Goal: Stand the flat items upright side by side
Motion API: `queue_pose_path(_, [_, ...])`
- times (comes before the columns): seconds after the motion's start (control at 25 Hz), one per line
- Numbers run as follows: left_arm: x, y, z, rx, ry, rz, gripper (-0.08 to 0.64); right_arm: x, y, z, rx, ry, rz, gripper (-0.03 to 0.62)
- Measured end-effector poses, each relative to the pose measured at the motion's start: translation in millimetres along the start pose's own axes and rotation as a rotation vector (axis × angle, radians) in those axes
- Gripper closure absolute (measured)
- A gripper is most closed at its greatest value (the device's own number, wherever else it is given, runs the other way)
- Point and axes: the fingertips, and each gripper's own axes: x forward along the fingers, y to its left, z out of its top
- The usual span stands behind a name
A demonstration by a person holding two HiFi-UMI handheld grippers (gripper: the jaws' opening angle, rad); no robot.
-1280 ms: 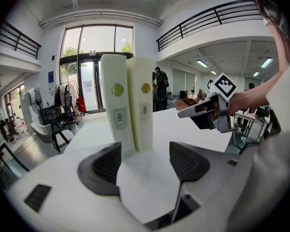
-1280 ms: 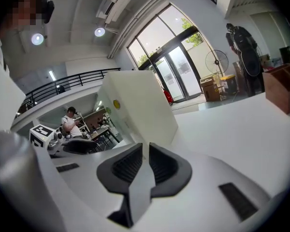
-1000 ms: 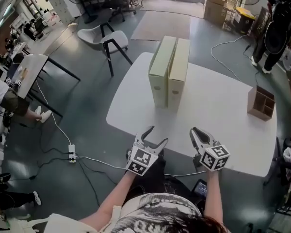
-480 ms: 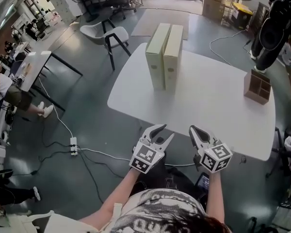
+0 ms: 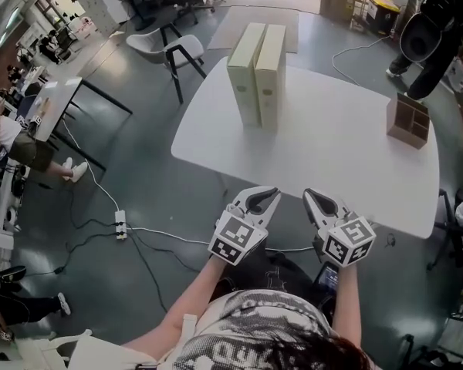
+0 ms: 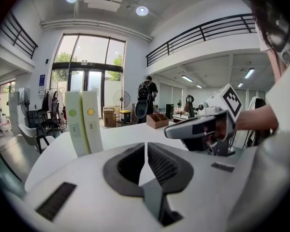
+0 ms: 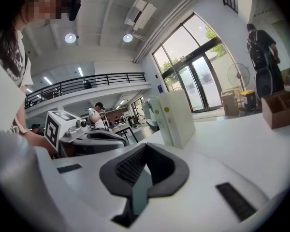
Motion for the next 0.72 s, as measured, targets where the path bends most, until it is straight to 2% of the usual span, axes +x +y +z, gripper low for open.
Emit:
queue_pose_path(0.36, [-1.3, -17.3, 4.2, 0.005, 0.008, -0.031, 0.545, -14.1, 2.5, 2.1, -0.044, -0.003, 0.004, 0.604])
queue_pose_path(0.72, [-2.7, -27.1, 8.4, 0.009, -0.002, -0.047, 0.545, -24.1, -0.2, 4.6, -0.048, -0.011, 0.003, 0.598])
